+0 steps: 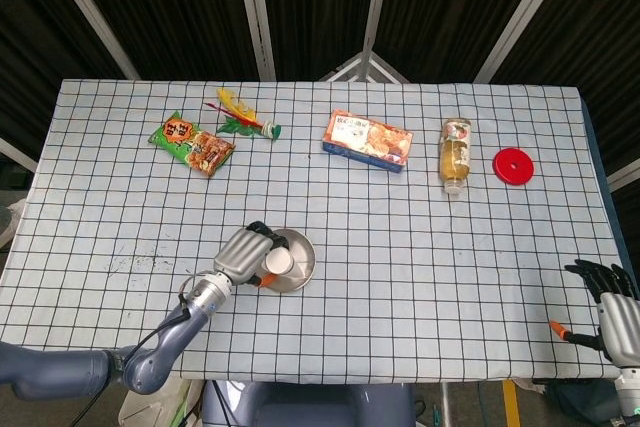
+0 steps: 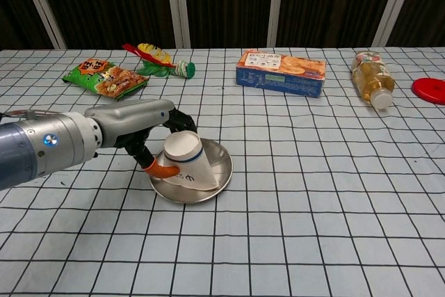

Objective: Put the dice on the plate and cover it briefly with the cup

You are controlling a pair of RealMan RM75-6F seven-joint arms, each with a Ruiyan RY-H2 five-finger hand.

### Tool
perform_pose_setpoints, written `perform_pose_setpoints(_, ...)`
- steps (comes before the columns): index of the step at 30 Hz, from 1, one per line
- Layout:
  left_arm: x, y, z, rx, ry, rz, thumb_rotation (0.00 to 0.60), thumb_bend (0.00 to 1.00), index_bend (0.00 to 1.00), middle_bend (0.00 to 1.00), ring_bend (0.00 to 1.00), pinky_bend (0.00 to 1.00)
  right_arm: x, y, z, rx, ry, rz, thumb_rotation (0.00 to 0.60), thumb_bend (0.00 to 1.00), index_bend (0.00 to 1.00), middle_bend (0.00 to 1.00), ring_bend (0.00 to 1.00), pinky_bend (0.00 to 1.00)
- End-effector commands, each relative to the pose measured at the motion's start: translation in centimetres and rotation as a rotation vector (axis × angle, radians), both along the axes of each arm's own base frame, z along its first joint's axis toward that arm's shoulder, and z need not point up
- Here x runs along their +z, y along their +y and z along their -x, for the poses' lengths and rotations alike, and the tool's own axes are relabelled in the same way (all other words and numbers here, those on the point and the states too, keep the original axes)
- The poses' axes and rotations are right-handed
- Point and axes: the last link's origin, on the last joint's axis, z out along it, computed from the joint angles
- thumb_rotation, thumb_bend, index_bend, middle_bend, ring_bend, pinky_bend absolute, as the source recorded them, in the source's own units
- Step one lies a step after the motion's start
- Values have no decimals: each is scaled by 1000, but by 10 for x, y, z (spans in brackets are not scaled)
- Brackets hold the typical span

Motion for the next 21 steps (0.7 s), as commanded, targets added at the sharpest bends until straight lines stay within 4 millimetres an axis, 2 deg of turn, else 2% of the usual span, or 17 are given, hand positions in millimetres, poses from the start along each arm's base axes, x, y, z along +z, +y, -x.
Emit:
perform_pose_setpoints(1, 3, -2, -2, 17, 4, 22, 600, 454, 444, 440, 255, 158, 0, 0, 0, 1, 0, -1, 600, 96, 248, 188, 126, 0)
perform_pose_setpoints(8, 4, -1, -13, 10, -25, 7, 600, 454, 443, 441, 260, 159, -1, 0, -1, 2, -2, -2, 600, 96, 248, 188, 126, 0)
perform_pose_setpoints(14, -1, -2, -9, 0, 21, 9, 600, 454, 443, 441, 261, 159, 1, 0, 0, 1, -6, 1, 600, 96, 248, 188, 126, 0)
perform_pose_setpoints(21, -4, 5, -7, -36, 77, -46, 600, 454, 444, 438, 260, 159, 0, 0, -1, 2, -17, -6, 600, 96, 248, 188, 126, 0)
